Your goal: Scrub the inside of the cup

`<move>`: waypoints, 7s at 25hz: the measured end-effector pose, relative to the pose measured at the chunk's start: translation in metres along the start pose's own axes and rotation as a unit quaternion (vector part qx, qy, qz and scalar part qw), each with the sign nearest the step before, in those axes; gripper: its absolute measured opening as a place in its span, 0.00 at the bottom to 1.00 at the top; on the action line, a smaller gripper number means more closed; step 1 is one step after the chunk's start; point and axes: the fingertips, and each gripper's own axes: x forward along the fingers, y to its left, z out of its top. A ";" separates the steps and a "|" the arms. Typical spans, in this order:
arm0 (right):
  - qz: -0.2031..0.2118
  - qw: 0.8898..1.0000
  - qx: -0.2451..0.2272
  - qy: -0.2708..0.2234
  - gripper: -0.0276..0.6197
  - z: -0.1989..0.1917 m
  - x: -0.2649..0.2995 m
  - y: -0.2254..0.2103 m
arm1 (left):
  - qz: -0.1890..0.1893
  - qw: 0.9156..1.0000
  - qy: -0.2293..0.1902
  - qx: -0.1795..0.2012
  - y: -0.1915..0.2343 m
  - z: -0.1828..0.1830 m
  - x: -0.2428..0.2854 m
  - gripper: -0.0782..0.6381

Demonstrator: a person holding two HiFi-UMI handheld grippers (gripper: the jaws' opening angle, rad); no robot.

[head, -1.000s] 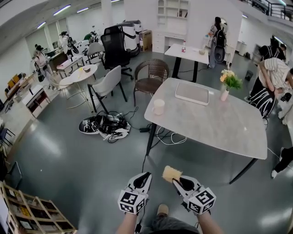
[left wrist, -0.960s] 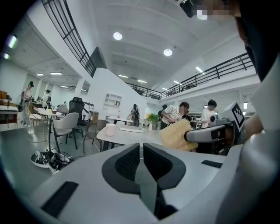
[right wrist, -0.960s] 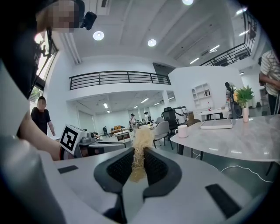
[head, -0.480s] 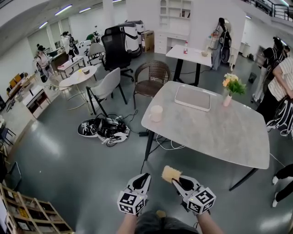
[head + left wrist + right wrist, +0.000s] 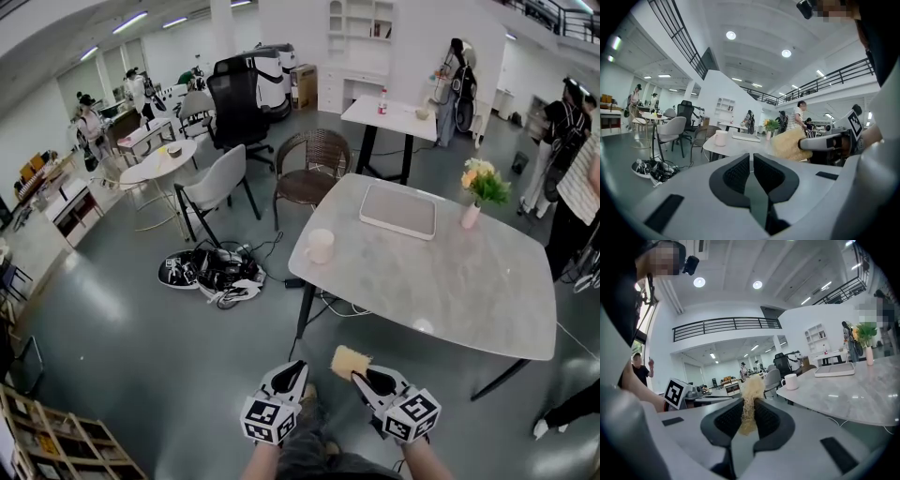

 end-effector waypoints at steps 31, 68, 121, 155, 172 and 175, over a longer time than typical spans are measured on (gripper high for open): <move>-0.015 0.999 0.012 0.045 0.14 0.075 0.207 -0.120 | -0.073 0.997 0.022 -0.011 0.160 0.073 0.185 0.16; 0.049 0.961 -0.153 0.223 0.14 0.098 0.313 -0.247 | -0.047 0.987 0.148 0.035 0.208 0.030 0.302 0.28; 0.265 0.795 -0.264 0.478 0.14 0.055 0.327 -0.212 | -0.140 0.952 0.209 0.172 0.241 0.037 0.329 0.19; 0.240 0.754 -0.344 0.506 0.14 0.033 0.332 -0.221 | 0.026 0.947 0.232 0.223 0.182 0.017 0.336 0.68; 0.317 0.712 -0.412 0.472 0.14 0.047 0.324 -0.214 | -0.264 0.888 0.236 0.292 0.190 0.015 0.328 0.62; 0.307 0.703 -0.427 0.479 0.14 0.043 0.326 -0.218 | -0.242 0.904 0.242 0.255 0.191 0.016 0.328 0.63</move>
